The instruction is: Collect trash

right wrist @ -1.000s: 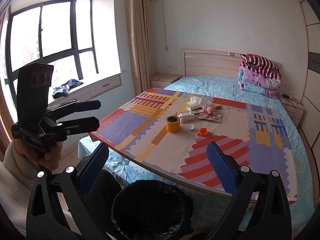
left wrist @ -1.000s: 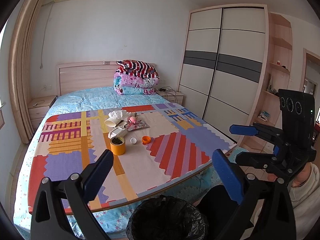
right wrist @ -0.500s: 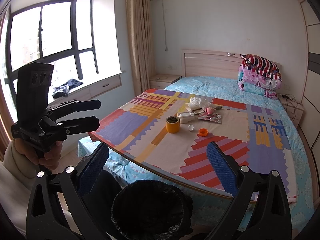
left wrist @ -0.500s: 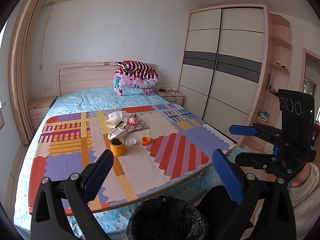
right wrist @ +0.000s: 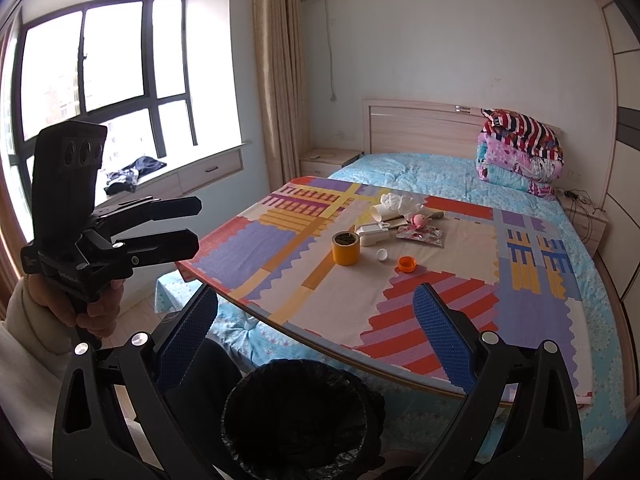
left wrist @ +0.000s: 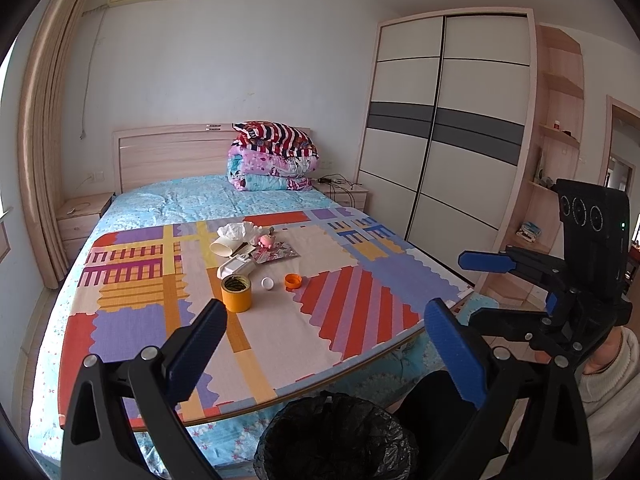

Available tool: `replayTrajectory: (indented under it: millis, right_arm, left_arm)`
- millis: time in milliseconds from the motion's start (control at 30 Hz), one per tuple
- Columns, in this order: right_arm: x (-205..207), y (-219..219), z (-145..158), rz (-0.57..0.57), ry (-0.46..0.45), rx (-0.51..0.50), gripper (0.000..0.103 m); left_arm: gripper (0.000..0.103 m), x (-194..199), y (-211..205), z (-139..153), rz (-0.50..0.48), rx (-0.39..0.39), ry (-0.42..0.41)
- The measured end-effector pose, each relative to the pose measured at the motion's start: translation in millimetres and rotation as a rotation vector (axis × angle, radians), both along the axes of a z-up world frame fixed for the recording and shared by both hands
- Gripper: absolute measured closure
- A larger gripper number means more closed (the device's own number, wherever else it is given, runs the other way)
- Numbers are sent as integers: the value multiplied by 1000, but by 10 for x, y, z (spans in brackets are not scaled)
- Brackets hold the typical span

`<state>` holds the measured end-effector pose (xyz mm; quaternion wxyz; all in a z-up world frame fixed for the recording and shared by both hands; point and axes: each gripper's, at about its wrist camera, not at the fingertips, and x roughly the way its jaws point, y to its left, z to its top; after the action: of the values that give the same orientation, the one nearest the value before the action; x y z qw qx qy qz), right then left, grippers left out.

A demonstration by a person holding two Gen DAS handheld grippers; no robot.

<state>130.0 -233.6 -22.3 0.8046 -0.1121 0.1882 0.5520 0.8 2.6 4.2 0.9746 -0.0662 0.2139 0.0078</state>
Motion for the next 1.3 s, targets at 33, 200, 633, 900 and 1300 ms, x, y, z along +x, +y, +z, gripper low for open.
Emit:
replayTrajectory:
  millis: [33, 200, 633, 900, 1300]
  right_arm:
    - [2, -1, 7, 1, 0, 1, 4]
    - [1, 0, 9, 0, 1, 0, 4]
    - [39, 7, 19, -10, -2, 11, 4]
    - [191, 151, 15, -22, -13, 10, 4]
    - [644, 596, -145, -51, -6, -39, 4]
  left_arm:
    - [8, 0, 1, 1, 0, 0, 0]
    - [8, 1, 0, 11, 0, 0, -1]
    - [8, 20, 29, -6, -3, -7, 4]
    - [8, 232, 184, -64, 15, -12, 26]
    - [8, 754, 582, -315, 57, -25, 100]
